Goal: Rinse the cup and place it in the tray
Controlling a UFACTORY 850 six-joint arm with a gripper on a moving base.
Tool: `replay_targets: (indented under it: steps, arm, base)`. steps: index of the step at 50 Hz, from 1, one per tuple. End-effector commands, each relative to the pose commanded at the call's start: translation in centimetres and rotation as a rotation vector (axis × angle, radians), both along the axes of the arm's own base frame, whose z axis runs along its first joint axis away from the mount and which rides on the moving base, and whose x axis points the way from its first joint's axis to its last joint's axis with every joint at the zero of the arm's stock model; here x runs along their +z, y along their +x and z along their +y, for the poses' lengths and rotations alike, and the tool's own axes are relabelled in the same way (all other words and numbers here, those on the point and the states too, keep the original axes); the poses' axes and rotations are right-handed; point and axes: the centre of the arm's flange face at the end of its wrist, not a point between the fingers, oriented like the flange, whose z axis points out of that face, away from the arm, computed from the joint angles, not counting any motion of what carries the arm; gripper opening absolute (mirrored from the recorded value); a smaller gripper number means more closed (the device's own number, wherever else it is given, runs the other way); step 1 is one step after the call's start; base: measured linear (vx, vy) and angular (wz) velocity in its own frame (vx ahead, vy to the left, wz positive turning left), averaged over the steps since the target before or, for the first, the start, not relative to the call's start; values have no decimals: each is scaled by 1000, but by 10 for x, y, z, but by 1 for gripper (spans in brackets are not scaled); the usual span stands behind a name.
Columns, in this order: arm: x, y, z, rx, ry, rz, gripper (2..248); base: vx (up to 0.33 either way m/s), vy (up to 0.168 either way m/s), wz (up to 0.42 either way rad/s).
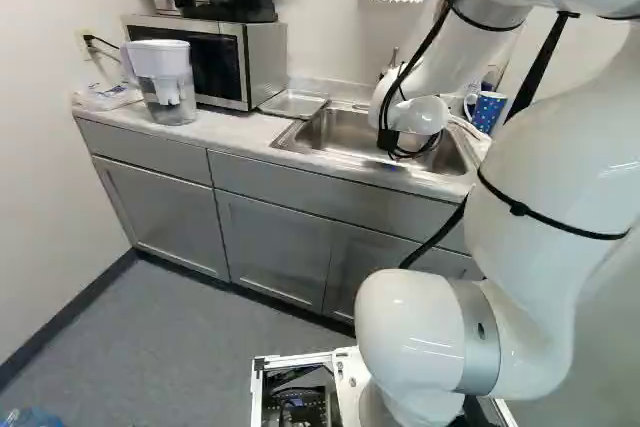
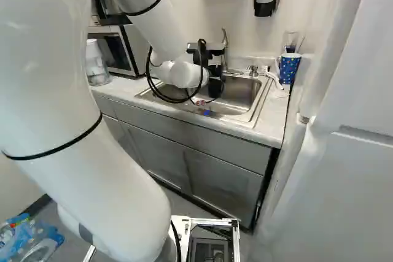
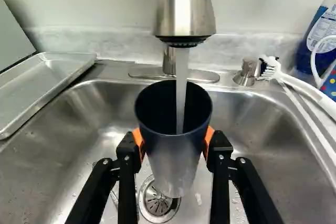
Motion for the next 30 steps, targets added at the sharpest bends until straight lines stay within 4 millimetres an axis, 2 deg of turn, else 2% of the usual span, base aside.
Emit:
replay_targets:
  steps: [30]
  arm:
    - [5, 2, -7, -13, -15, -54, 125]
  base:
    - [0, 0, 0]
